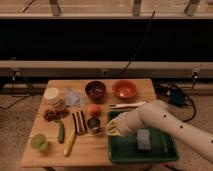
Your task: Place fork in red bowl
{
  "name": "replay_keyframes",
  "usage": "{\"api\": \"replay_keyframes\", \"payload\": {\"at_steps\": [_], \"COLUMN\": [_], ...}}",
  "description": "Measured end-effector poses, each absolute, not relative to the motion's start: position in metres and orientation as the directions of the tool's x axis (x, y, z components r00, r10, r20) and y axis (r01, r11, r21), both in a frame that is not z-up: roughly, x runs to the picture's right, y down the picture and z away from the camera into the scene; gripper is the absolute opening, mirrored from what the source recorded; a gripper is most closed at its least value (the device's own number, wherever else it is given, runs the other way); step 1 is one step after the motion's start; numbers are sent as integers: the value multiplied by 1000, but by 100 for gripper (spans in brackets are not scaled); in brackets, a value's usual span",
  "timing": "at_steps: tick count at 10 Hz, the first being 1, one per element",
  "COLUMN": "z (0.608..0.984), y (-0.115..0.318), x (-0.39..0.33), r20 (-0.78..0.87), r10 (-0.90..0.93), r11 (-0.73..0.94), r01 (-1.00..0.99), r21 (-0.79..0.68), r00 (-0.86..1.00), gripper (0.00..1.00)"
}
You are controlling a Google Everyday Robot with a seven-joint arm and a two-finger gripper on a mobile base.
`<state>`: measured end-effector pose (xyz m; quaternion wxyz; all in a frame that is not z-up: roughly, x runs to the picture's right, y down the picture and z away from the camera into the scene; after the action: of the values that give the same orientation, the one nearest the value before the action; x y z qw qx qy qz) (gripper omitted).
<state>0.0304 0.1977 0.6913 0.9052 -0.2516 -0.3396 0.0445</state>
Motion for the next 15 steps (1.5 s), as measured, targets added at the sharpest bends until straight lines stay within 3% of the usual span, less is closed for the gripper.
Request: {"api": "replay_keyframes", "payload": {"at_steps": [3,11,15], "z": [712,714,745], "y": [177,174,124], "x": [71,73,105], "r20": [550,550,535], "r10": [303,312,344], "r11": [867,869,890], "r01": [14,1,-87], "r21": [-498,-495,-448], "r00": [778,775,772], "gripper": [0,0,0]}}
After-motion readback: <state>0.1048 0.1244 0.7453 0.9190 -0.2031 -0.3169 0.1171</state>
